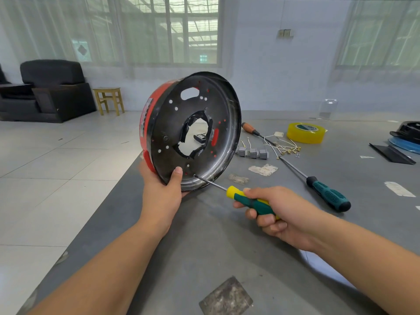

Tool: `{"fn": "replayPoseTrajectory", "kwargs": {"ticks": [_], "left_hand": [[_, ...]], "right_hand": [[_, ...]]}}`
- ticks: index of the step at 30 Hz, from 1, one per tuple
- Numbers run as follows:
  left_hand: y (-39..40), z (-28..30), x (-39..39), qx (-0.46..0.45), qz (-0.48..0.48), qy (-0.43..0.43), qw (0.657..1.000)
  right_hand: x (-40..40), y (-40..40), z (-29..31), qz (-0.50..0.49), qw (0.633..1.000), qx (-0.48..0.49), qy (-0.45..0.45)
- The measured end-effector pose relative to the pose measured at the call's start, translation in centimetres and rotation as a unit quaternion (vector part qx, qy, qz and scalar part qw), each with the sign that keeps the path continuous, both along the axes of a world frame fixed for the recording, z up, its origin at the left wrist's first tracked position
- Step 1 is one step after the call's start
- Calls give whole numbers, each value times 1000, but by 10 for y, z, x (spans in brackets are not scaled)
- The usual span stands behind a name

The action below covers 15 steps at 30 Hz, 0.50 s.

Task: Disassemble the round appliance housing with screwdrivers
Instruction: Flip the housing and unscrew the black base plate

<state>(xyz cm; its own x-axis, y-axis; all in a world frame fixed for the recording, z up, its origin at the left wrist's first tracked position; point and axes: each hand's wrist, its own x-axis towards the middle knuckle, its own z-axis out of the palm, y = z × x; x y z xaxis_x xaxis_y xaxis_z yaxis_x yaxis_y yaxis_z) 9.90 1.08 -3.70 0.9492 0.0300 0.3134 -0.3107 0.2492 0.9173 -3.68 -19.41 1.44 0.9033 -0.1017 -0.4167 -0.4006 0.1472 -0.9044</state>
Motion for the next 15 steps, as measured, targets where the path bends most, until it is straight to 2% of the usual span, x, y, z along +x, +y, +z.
{"fn": "replayPoseTrajectory", "kwargs": {"ticks": [2,4,7,9,10,11,13,15], "left_hand": [[0,1,-2,27,-3,-4,1000],[-1,0,-2,35,0,-3,999],[0,-1,1,26,6,2,1000],[0,0,0,38,11,3,999],[1,1,-1,50,12,2,999],[1,3,-1,62,13,2,998],[2,2,0,77,13,4,997],[2,0,2,73,19,14,997]], "right_hand": [[-1,-3,4,6,998,51,23],[-2,-4,4,10,999,35,19],[0,-2,3,10,995,-98,-27],[0,-1,5,11,961,-267,-78],[-2,0,6,26,918,-379,-109],[-4,0,6,46,857,-495,-140],[-10,-2,1,91,684,-700,-183],[-12,-4,-1,109,509,-818,-245]]}}
